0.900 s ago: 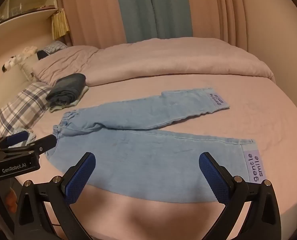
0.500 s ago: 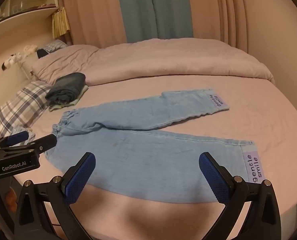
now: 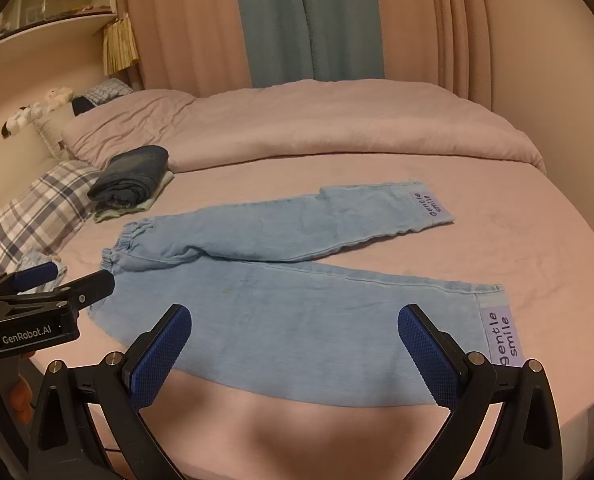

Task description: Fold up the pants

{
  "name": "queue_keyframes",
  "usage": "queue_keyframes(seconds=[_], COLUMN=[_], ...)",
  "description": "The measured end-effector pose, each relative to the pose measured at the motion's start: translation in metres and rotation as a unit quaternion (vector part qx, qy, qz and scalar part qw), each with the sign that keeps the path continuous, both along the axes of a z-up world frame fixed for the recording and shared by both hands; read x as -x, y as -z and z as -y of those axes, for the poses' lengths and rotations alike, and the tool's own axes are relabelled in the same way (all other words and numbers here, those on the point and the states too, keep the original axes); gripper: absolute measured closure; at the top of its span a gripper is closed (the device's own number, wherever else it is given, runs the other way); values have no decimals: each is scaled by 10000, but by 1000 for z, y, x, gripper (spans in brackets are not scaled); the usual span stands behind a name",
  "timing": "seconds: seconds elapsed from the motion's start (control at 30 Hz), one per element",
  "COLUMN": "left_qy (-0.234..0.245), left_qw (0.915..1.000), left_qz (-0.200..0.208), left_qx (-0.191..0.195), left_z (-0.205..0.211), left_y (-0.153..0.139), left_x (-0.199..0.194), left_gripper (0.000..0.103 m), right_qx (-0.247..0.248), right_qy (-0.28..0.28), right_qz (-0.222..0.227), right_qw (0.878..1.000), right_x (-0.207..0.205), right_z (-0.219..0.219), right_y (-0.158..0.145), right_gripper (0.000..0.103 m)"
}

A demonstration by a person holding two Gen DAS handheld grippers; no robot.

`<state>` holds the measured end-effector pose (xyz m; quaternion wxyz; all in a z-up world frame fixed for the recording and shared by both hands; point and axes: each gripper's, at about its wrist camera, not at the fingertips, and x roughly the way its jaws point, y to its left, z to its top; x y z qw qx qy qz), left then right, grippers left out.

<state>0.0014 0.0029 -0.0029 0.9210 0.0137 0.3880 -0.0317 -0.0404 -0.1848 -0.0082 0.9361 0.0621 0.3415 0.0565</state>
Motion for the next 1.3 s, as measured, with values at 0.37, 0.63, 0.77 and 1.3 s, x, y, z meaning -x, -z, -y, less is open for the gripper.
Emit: queue_keyframes(seconds=[0.37,0.63,0.77,1.3], left_qy=[43,56,64,66], left_qw=[10000,10000,10000,10000], left_qz=[-51,-51,-57,-66], left_qx=[30,30,36,30], left_z=[1,1,1,3], left_y=[3,3,4,5], left_x=[-1,0,0,-1], left_gripper=[0,0,0,0], right_qx=[28,49,52,71], right_qy=[21,44,43,73], right_qz=[-22,-21,-23,-34], right_qw=[10000,10000,10000,9999], right_x=[0,1,0,1], right_z=[0,-1,0,0], right_y=[1,1,1,3], right_gripper=[0,0,0,0])
